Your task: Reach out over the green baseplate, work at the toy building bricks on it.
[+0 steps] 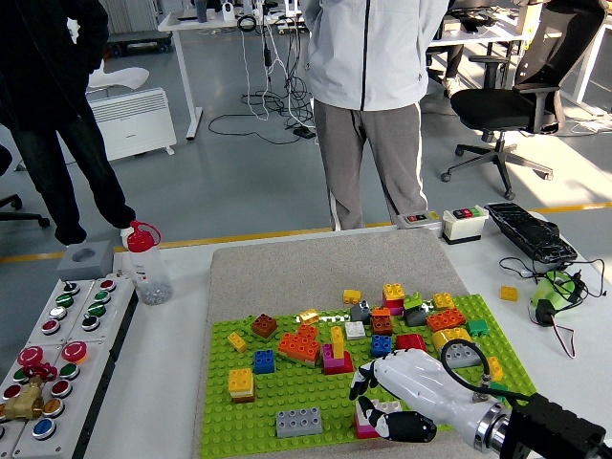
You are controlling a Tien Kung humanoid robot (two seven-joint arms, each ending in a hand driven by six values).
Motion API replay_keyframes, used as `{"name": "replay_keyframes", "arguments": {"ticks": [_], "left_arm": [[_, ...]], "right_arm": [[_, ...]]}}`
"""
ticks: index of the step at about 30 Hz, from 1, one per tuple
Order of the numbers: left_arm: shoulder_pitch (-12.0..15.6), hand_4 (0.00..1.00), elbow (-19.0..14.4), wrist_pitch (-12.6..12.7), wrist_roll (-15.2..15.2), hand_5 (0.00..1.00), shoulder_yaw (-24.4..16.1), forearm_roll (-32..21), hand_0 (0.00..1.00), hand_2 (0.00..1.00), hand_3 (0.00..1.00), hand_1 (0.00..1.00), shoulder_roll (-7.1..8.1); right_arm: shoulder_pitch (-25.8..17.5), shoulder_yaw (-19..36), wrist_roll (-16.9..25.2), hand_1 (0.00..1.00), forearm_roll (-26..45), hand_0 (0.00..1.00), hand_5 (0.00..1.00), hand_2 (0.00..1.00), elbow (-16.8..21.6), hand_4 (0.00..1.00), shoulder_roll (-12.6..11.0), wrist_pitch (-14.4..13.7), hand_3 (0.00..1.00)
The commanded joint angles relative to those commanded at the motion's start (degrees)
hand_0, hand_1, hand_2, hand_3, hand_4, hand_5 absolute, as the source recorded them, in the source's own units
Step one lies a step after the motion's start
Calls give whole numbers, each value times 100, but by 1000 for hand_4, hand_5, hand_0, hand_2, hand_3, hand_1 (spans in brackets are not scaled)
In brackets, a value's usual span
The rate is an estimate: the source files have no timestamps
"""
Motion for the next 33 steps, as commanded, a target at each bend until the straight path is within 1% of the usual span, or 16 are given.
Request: {"name": "replay_keyframes", "arguments": {"ticks": [11,33], "left_arm": [[11,479,0,5,10,998,-4,23,730,814,671,785,-2],[30,475,0,-1,14,998,9,38,729,813,669,784,-1]], "right_arm": [[38,-176,-93,619,-58,679,279,616,-148,296,36,79,572],[92,-398,-225,626,-144,688,281,617,-263,305,88,155,571]]}}
